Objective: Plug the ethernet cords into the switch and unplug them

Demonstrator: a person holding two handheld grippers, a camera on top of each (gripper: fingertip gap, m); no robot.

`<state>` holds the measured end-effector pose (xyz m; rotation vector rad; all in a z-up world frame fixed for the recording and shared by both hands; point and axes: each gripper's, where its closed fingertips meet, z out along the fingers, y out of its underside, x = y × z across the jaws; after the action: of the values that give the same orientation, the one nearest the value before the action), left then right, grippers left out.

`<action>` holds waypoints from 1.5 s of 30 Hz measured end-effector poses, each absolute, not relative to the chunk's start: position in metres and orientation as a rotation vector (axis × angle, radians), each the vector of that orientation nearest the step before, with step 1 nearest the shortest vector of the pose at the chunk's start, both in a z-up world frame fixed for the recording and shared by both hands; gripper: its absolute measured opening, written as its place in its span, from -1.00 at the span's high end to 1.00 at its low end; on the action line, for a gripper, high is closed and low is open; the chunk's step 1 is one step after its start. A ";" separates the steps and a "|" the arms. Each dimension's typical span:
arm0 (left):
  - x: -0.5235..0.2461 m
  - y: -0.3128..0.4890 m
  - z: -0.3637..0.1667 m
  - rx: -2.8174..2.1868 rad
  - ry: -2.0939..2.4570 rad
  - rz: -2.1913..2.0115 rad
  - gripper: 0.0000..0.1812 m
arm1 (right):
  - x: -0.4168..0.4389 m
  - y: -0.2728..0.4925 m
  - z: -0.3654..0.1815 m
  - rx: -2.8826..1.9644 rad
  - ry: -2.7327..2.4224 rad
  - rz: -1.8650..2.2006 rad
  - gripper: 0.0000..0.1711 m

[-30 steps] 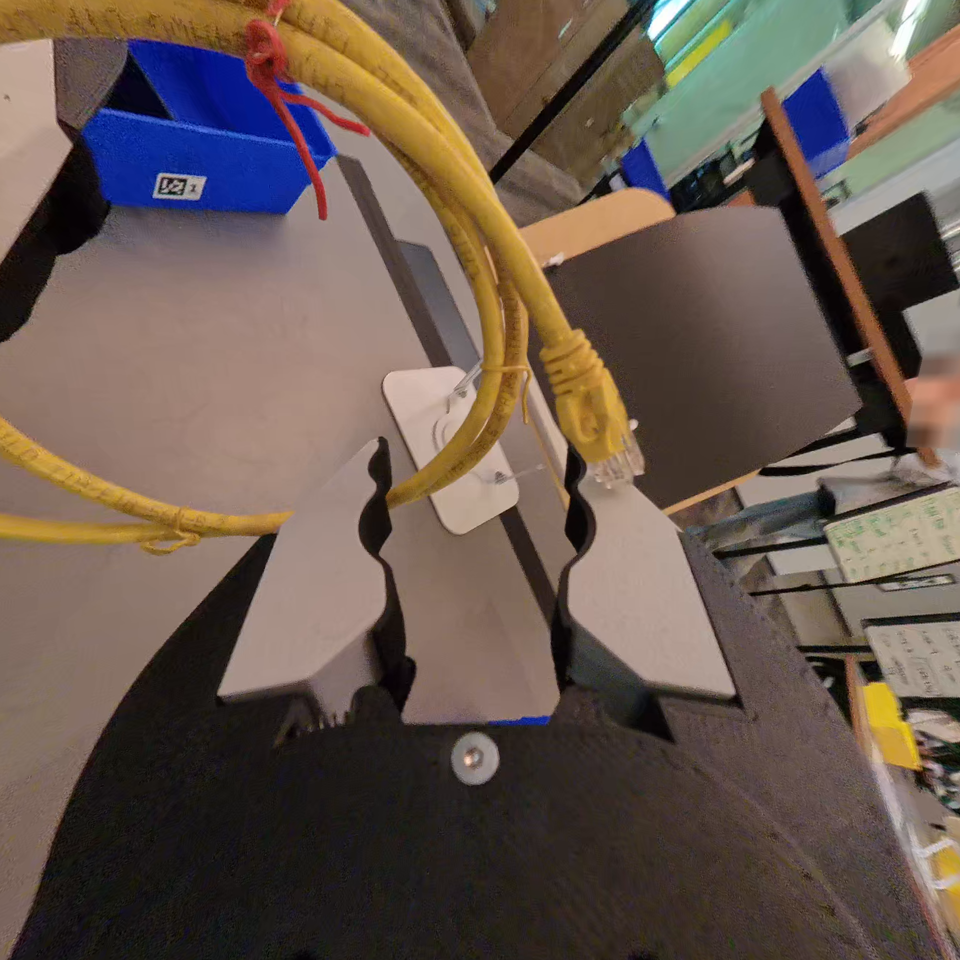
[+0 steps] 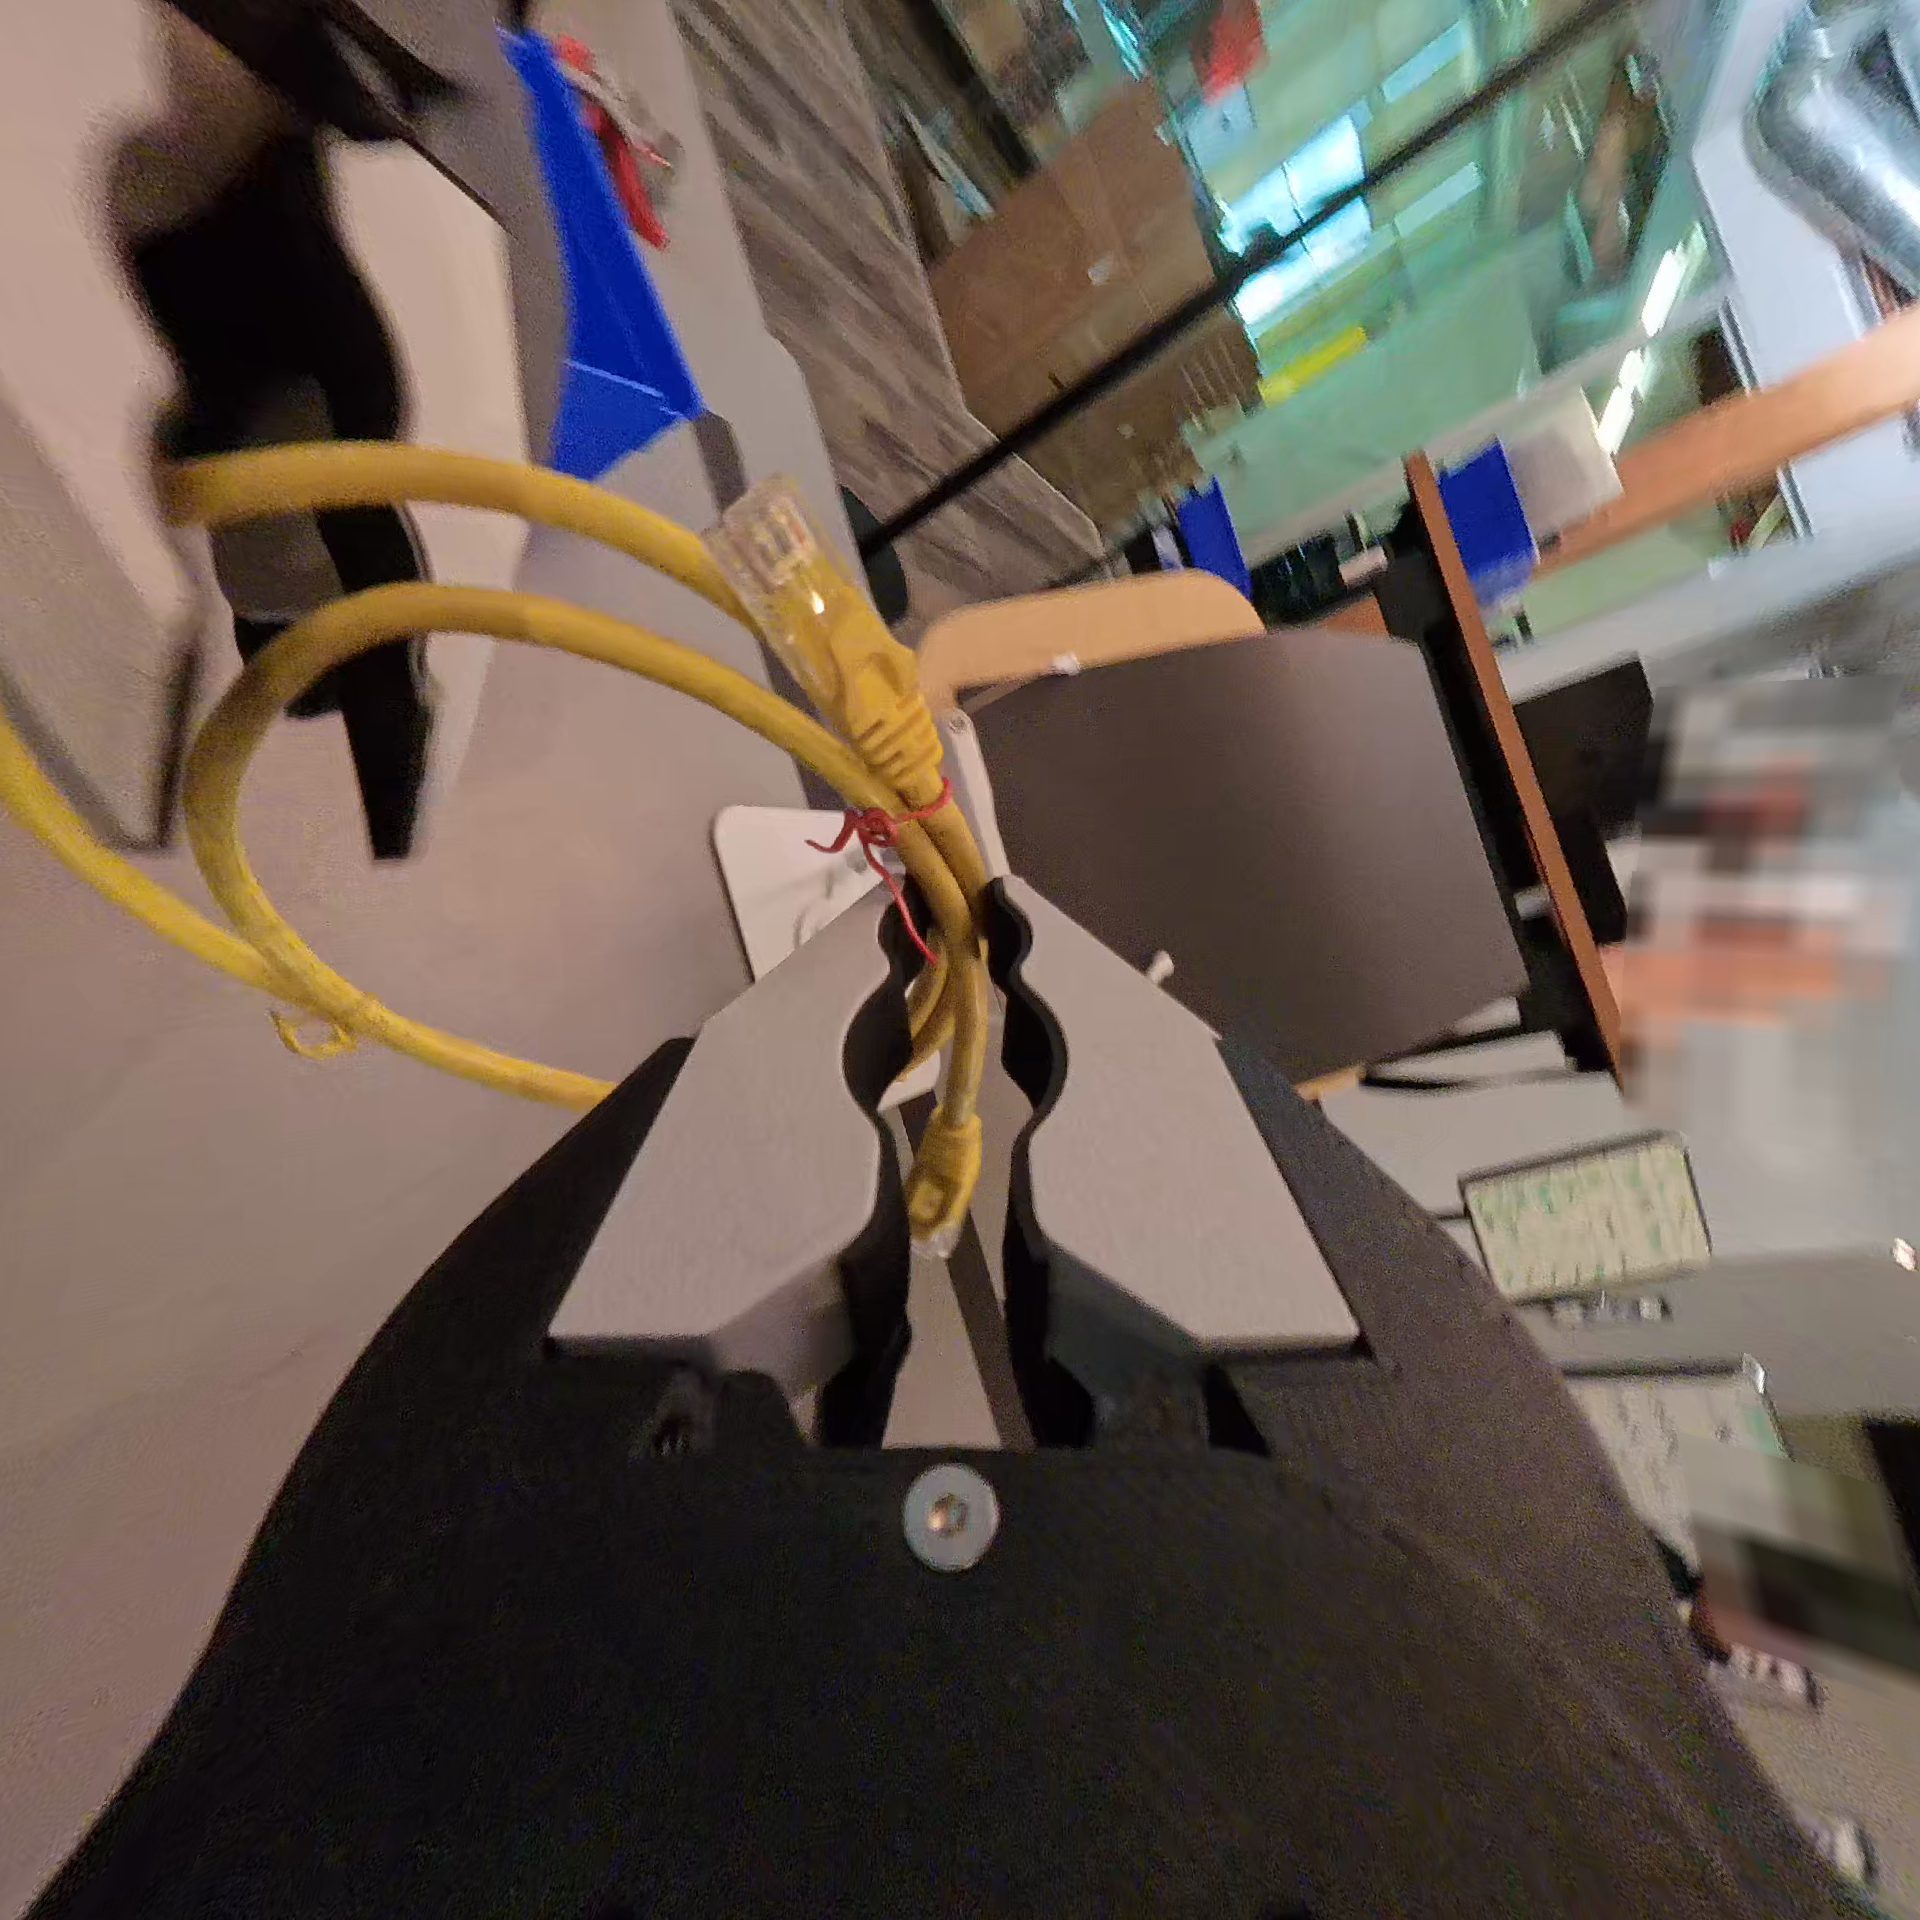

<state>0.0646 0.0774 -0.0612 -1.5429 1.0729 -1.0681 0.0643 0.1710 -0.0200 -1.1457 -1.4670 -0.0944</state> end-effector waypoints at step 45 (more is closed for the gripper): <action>-0.176 0.136 -0.047 -1.782 0.679 0.128 0.73 | 0.514 0.239 -0.255 -2.346 -0.536 -0.090 0.51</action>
<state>-0.1757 0.1364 -0.0474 -1.7822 0.6789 0.1280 0.5141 0.2394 -0.2545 -2.3464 -0.5358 -0.0895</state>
